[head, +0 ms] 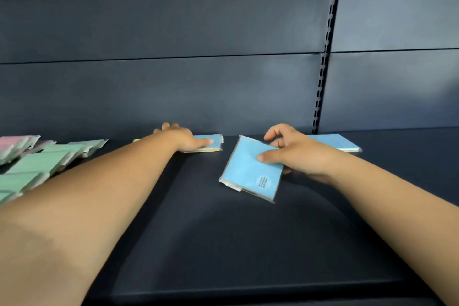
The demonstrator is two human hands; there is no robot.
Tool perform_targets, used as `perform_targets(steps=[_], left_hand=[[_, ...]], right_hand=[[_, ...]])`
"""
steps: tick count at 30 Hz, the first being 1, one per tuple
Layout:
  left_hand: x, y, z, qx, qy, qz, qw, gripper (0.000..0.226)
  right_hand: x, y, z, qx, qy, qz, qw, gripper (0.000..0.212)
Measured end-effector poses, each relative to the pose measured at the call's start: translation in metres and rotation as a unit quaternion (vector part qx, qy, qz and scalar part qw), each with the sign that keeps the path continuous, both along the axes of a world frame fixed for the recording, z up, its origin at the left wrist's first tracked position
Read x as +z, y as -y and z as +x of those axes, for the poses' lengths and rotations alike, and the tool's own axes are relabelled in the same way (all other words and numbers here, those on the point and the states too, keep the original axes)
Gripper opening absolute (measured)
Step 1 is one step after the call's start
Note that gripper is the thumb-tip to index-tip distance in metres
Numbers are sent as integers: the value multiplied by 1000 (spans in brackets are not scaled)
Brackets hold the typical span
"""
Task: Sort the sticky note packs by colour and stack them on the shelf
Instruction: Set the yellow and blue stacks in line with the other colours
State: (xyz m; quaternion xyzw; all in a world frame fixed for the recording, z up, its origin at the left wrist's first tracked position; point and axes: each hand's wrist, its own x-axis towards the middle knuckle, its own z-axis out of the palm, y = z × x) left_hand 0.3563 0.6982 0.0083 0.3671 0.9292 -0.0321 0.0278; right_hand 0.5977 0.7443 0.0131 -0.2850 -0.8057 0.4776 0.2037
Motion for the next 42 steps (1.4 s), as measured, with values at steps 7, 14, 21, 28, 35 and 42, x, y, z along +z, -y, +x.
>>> perform_targets(steps=[7,14,21,28,35,42], left_hand=[[9,-10,4,-62,94,78,991,49],[29,-6,2,-87,426,277,857,33],[26,-11,-4,-92,432,193,876,41],[27,-16,-14,-128,257,231,929,41],[14,51,26,-258,75,15,963,42],[2,62,29,-196,52,43,978,62]], right_hand=[[5,-8,3,-63,-128,-96,985,19],[5,-14,4,-153,-184,-156,958,14],[4,-16,4,-172,-204,-201,942,17],[-2,-19,-6,-148,-150,-217,953,12],[-5,-10,-49,-102,-50,-206,972,10],[-5,-17,-83,-137,51,-75,986,22]])
